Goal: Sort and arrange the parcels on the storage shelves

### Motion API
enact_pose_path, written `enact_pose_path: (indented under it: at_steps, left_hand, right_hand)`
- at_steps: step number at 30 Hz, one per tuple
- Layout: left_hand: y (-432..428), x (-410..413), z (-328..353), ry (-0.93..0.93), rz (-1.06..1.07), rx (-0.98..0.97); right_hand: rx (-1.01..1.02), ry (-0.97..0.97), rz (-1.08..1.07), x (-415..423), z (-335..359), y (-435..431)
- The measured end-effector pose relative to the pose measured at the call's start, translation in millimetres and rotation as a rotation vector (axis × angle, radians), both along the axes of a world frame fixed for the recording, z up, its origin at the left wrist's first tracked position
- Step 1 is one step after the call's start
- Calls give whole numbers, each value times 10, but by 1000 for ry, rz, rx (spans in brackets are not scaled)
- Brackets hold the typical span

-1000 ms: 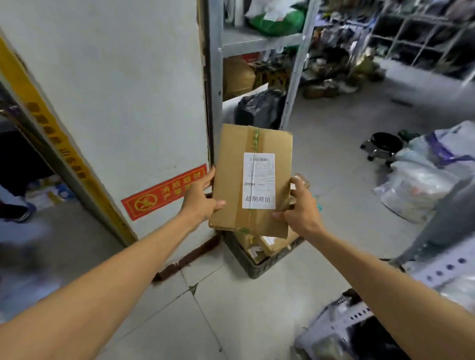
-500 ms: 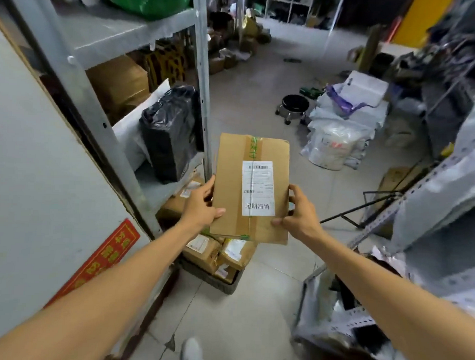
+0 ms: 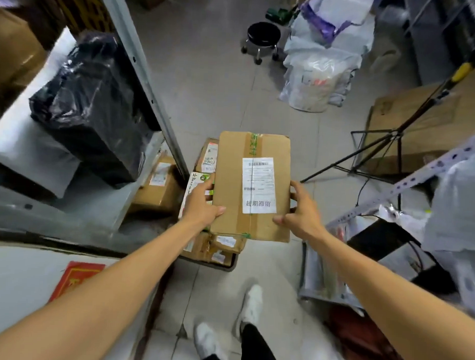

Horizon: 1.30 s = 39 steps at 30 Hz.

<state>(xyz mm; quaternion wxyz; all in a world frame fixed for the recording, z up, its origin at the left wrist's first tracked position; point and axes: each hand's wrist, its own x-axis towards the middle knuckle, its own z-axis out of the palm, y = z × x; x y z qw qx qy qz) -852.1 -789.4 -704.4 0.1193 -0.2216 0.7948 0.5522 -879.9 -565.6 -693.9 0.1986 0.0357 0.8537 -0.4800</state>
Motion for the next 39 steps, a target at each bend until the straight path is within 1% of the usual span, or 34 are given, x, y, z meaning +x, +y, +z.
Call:
enact_pose_path:
  at_steps: [2,6,13,17,21,26,33,37,39]
  left_hand:
    - [32,-102,-161,-52,21,9]
    - [124,-358,-538,-82,17,15]
    - [53,-597,-1627,-158,54,-51]
    - [-59,-642,-2224,-175,3,-72]
    - [-141,-648,-2640,-166,-65,-133]
    - [-191,-680,-2932,-171,-146,-270]
    - [-198,-753,-3117,-251,-242,-466]
    - [-91,-737,-3122,-199,-407,-623]
    - [-31,-747,-3130,-189,-469,-639]
  right_hand:
    - [-10,-31,1,-97,-208,31]
    - [-10,-64,4,-357,-617,85]
    - [5,-182,-13,-610,-1716,-52]
    - [-3,-256,-63,-601,-2373,-146]
    - [4,-309,-87,-604,-2921,-266]
    - [-17,-350,-128,-612,-3346,-362]
    - [-51,-382,-133,-704,-3607,-508]
    - [-53,-397,-125,-717,-3683,-572]
    - [-20,-401,-103,-717,-3693,-582]
